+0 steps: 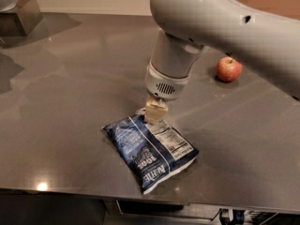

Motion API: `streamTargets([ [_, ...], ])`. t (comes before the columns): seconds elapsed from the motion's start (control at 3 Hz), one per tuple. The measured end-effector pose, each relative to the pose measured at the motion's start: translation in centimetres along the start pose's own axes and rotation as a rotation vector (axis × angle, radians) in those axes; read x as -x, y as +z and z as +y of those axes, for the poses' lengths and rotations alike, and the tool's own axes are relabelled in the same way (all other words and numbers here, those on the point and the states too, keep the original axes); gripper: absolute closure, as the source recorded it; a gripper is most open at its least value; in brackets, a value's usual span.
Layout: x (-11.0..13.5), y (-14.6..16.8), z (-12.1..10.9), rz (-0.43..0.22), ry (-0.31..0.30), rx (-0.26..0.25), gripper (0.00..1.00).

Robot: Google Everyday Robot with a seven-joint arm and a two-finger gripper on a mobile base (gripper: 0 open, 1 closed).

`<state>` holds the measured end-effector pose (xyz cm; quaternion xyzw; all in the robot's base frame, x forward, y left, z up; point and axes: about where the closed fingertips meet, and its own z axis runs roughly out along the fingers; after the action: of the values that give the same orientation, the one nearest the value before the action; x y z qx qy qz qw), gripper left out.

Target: Pick blue chip bag

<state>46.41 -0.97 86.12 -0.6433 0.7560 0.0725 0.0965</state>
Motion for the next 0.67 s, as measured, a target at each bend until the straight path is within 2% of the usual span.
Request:
streamTargets([
  [0.33,0.0,-2.2,0.4,-0.020,-0.015,0.003,1.00],
  [0.67,-0.1,-4.2,0.7,-0.040,-0.034,0.013,1.00],
])
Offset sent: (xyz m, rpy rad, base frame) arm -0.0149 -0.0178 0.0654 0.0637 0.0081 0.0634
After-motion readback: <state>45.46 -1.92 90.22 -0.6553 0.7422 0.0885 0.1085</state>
